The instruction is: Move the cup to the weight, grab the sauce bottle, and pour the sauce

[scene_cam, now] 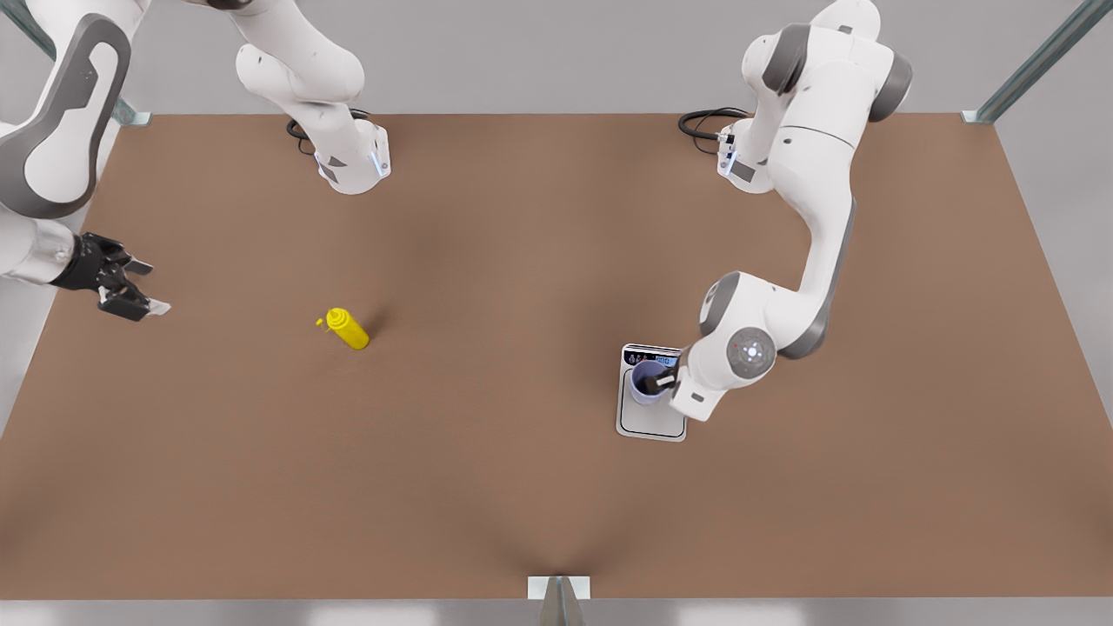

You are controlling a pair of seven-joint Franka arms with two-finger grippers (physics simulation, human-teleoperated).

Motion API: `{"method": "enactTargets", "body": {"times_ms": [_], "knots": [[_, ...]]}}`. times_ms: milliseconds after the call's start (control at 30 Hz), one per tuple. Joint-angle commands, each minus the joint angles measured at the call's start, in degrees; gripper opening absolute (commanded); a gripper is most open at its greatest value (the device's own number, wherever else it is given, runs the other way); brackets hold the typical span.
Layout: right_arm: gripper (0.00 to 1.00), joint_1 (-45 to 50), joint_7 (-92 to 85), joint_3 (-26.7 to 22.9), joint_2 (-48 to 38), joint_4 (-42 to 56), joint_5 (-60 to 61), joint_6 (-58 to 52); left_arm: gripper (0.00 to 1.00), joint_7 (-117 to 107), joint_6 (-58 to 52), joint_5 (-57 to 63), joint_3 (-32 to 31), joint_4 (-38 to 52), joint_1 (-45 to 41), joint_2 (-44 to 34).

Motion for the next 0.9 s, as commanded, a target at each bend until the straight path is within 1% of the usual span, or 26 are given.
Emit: {"method": "enactTargets", "body": {"times_ms": [0, 33, 67, 100, 133, 167, 200, 233, 267, 300, 333, 367, 400, 433, 467, 500, 567, 600, 633, 667, 733, 800, 867], "knots": [[1.0, -0.2, 2.1, -1.4, 0.1, -0.8, 2.0, 0.0, 0.99, 0.0, -0.6, 0.2, 0.0, 0.3, 0.0, -0.1], [1.0, -0.1, 9.5, -2.1, 0.3, -1.6, 3.5, 0.0, 0.99, 0.1, -1.8, 0.2, 0.2, 0.6, 0.0, -1.2], [1.0, -0.7, 15.2, -2.3, 0.9, -3.9, 8.7, 0.2, 1.0, 0.8, -6.3, 0.5, 0.6, 2.5, 0.2, -3.7], [1.0, -2.8, 17.4, -3.3, 2.4, -7.1, 16.0, 0.4, 1.0, 7.6, -20.4, 5.1, 2.2, 12.4, 0.9, -3.2], [1.0, -5.4, 19.6, -3.5, 4.3, -9.3, 20.9, 1.3, 1.0, 23.3, -25.6, 9.2, 2.2, 14.5, 3.0, -4.1], [1.0, -9.7, 19.6, -3.5, 7.6, -10.8, 26.6, 0.7, 1.0, 36.9, -28.1, 14.3, 3.4, 14.5, 3.4, -7.0], [1.0, -12.9, 19.3, -3.0, 11.2, -10.6, 30.2, -1.4, 1.0, 42.5, -32.0, 15.7, 4.4, 14.5, 3.4, -9.8], [1.0, -14.6, 19.5, -2.9, 14.1, -10.2, 33.6, -4.0, 1.0, 43.4, -34.0, 16.5, 5.5, 14.4, 3.3, -12.0], [1.0, -18.6, 19.6, 0.0, 16.6, -9.1, 35.5, -4.9, 1.0, 43.5, -36.0, 16.5, 5.5, 14.3, 3.4, -13.0], [1.0, -24.5, 19.6, 5.7, 20.7, -6.5, 36.2, -7.3, 1.0, 43.6, -33.9, 16.5, 5.3, 6.7, 3.6, -19.7], [1.0, -24.3, 19.3, 5.7, 21.5, -6.9, 38.1, -7.3, 1.0, 43.2, -27.3, 16.1, 5.5, -4.3, 3.6, -28.7], [1.0, -24.4, 18.6, 6.6, 22.5, -7.4, 40.4, -8.3, 1.0, 42.9, -27.8, 15.7, 5.6, -5.7, 3.6, -31.3], [1.0, -24.6, 16.3, 7.1, 22.6, -7.6, 42.3, -9.8, 1.0, 42.6, -28.5, 13.7, 6.2, -5.3, 3.6, -31.2], [1.0, -24.6, 14.2, 8.6, 23.5, -7.6, 44.3, -11.5, 1.0, 42.6, -28.7, 12.6, 6.3, -5.1, 3.6, -30.9], [1.0, -24.6, 12.4, 11.4, 23.8, -7.0, 45.4, -11.3, 1.0, 42.5, -28.9, 9.2, 6.3, -3.0, 3.6, -29.6], [1.0, -24.6, 12.3, 11.8, 23.8, -6.8, 45.5, -11.3, 1.0, 42.4, -29.3, 6.5, 6.3, -2.6, 3.6, -29.7], [1.0, -24.8, 14.5, 15.2, 23.9, -7.3, 46.1, -12.4, 1.0, 43.3, -30.2, 6.7, 4.6, 2.7, 3.4, -28.9], [1.0, -24.8, 16.0, 16.5, 23.6, -7.4, 46.2, -12.2, 1.0, 43.2, -30.0, 5.0, 4.6, 2.8, 3.4, -26.2], [1.0, -24.7, 15.8, 16.6, 22.5, -9.5, 46.2, -12.0, 1.0, 43.2, -29.4, 4.3, 5.3, 3.2, 3.5, -23.0], [1.0, -24.6, 14.8, 16.6, 20.1, -13.8, 46.2, -11.0, 1.0, 43.4, -29.5, 2.8, 5.7, 3.3, 3.7, -21.2], [1.0, -23.9, 13.5, 16.6, 14.4, -21.1, 46.2, -7.0, 1.0, 43.7, -29.5, 3.0, 5.8, 5.0, 3.7, -20.5], [1.0, -23.9, 12.8, 16.6, 15.4, -20.9, 46.3, -5.3, 1.0, 43.6, -29.5, 3.0, 5.7, 5.0, 3.7, -20.4], [1.0, -23.9, 11.3, 17.3, 18.3, -20.1, 48.2, -4.7, 1.0, 43.5, -29.5, 2.9, 5.7, 5.0, 3.7, -20.3]]}}
